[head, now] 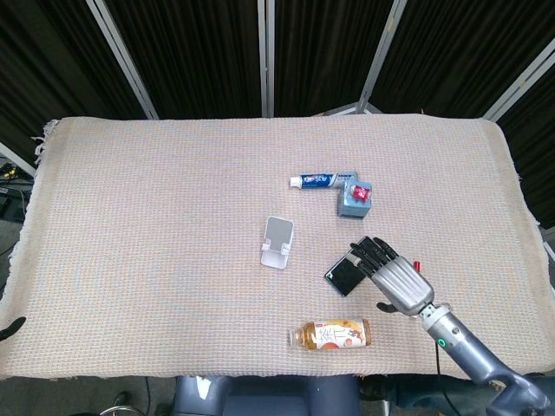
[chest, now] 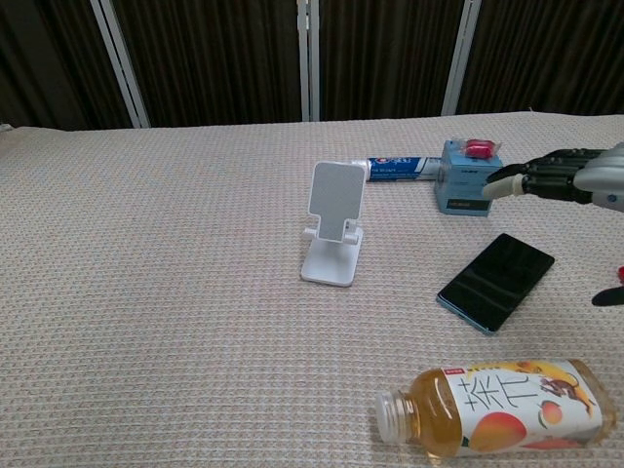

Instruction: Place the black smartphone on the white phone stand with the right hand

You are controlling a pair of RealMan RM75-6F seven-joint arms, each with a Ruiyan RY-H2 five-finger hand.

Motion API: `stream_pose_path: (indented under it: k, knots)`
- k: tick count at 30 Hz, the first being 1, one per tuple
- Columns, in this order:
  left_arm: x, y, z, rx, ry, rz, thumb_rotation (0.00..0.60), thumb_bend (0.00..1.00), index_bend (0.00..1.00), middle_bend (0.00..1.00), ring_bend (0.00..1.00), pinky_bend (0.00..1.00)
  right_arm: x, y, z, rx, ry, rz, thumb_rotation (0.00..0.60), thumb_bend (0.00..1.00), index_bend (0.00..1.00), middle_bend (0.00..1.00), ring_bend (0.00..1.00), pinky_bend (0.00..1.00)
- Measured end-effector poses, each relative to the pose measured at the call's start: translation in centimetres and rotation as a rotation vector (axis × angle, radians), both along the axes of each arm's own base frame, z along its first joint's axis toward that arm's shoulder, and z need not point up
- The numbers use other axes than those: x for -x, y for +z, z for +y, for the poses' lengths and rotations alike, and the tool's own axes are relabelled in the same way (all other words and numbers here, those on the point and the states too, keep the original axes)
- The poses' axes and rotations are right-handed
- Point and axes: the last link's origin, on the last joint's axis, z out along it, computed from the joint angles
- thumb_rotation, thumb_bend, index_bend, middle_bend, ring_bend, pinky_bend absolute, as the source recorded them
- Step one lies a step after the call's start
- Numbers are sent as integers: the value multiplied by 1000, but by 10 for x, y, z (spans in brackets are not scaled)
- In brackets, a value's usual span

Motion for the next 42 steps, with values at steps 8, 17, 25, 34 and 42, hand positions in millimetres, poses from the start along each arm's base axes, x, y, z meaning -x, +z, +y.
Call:
stream_pose_path:
  k: [8,17,25,34,42]
  knots:
    - [4,-9,10,13,48,24,600,0,0,0,0,0,1,-29,-38,-75,219,210,600,0,139,103,36,77]
    - [8,-13,14,10,77,43,600,0,0,0,0,0,5,-56,-58,-119,310,285,600,0,175,148,84,108]
    - [11,-15,18,13,96,52,600,0,0,0,0,0,12,-69,-70,-136,353,326,600,0,188,167,108,130]
    - [14,-20,22,23,112,63,600,0,0,0,0,0,15,-75,-78,-138,384,325,600,111,430,466,405,239]
    - [14,-22,23,29,118,62,600,0,0,0,0,0,9,-71,-77,-114,454,263,600,152,518,555,502,281]
